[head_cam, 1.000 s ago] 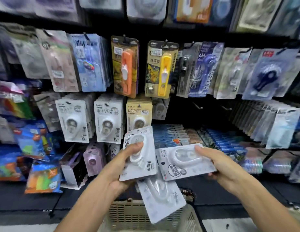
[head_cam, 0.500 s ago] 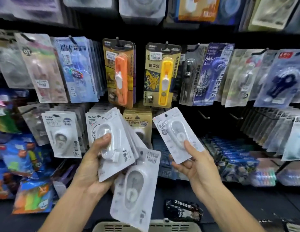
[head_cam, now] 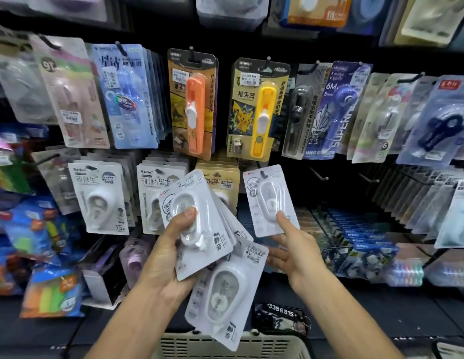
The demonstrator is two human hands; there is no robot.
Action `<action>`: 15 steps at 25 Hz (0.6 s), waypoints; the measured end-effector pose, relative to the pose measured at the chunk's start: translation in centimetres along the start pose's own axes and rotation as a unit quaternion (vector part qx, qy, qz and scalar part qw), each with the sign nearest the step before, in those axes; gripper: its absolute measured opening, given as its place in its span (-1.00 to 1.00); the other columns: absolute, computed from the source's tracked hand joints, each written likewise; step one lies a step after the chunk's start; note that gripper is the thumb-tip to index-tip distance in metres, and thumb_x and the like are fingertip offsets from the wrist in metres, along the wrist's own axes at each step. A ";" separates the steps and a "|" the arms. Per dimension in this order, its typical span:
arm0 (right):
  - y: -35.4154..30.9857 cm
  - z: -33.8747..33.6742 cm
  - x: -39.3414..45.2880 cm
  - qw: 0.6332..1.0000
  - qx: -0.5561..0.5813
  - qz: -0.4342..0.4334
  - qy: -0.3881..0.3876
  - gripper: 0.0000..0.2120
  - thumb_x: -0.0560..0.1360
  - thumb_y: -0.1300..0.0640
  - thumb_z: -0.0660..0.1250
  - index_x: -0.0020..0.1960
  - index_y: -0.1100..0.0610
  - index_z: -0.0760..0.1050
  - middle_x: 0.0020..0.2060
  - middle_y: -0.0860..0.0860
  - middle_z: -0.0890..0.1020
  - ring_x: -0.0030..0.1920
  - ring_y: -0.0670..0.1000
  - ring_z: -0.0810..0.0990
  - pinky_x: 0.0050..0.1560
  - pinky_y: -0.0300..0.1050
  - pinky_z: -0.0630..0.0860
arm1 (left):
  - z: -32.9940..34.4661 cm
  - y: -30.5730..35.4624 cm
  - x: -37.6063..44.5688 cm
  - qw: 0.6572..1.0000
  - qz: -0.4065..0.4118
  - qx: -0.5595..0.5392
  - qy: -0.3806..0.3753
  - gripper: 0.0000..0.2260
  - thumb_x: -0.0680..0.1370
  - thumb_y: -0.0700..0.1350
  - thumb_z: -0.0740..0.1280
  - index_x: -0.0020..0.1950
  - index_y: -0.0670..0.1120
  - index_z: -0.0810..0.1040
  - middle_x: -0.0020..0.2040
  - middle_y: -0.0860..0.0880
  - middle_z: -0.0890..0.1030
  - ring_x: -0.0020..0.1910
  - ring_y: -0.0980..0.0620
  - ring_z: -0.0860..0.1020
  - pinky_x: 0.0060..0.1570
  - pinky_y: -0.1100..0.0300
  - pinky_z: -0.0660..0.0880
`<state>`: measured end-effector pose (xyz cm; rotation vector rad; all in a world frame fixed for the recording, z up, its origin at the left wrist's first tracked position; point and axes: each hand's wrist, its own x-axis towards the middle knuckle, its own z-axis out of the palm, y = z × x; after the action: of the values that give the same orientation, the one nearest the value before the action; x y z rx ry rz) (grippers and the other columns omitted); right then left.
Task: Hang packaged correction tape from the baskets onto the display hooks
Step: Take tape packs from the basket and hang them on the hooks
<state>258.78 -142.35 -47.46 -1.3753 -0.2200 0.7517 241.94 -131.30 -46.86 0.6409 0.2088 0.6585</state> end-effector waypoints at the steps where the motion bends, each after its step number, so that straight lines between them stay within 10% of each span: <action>1: 0.2 0.1 -0.1 0.999 -0.019 0.031 -0.024 -0.49 0.54 -0.24 0.34 0.25 0.15 0.54 -0.01 0.10 0.72 -0.19 0.16 0.75 -0.30 0.02 0.67 | 0.0 0.0 0.0 1.000 0.006 -0.008 -0.002 -0.40 0.04 -0.08 0.75 0.05 -0.14 0.76 0.10 -0.23 0.72 0.00 -0.18 0.73 -0.15 -0.10 0.66; 4: 1.7 0.0 -2.0 0.969 -0.018 0.103 -0.222 -0.32 0.47 -0.47 0.23 0.36 0.00 0.51 0.19 0.09 0.68 0.09 0.21 0.71 -0.10 0.15 0.68 | -0.2 0.3 0.1 0.999 0.028 -0.029 0.005 -0.40 0.03 -0.07 0.75 0.04 -0.13 0.76 0.08 -0.20 0.73 0.01 -0.16 0.72 -0.12 -0.12 0.67; 7: 3.4 0.2 -5.0 0.906 -0.116 0.112 -0.393 -0.48 0.44 -0.16 0.51 0.32 0.03 0.53 0.19 0.09 0.68 0.14 0.18 0.69 -0.11 0.08 0.70 | -0.2 0.8 -0.1 0.998 0.051 -0.020 0.003 -0.43 0.02 -0.02 0.74 -0.02 -0.12 0.77 0.00 -0.17 0.74 -0.04 -0.13 0.73 -0.10 -0.15 0.68; 10: 4.0 0.7 -5.5 0.918 -0.160 0.065 -0.358 -0.74 0.46 0.19 0.53 0.12 0.15 0.61 -0.03 0.12 0.74 -0.15 0.13 0.72 -0.39 -0.16 0.63 | 0.1 1.1 -0.3 0.996 0.082 -0.008 0.018 -0.60 0.23 0.00 0.63 0.01 -0.11 0.76 0.01 -0.15 0.74 -0.02 -0.11 0.73 -0.03 -0.17 0.67; 15: 1.0 -1.2 -3.4 0.962 -0.161 -0.116 -0.190 -0.84 0.51 0.22 0.45 0.08 0.08 0.67 -0.19 0.06 0.70 -0.34 -0.09 0.54 -0.39 -0.18 0.52 | -0.4 3.3 -0.7 0.979 0.188 0.018 0.074 -0.67 0.44 -0.09 0.43 0.20 -0.05 0.62 0.05 -0.03 0.73 0.07 0.00 0.71 -0.14 0.01 0.68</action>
<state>256.52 -145.30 -47.71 -1.4680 -0.8222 0.8006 239.60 -129.48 -45.16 0.6736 0.2405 1.0697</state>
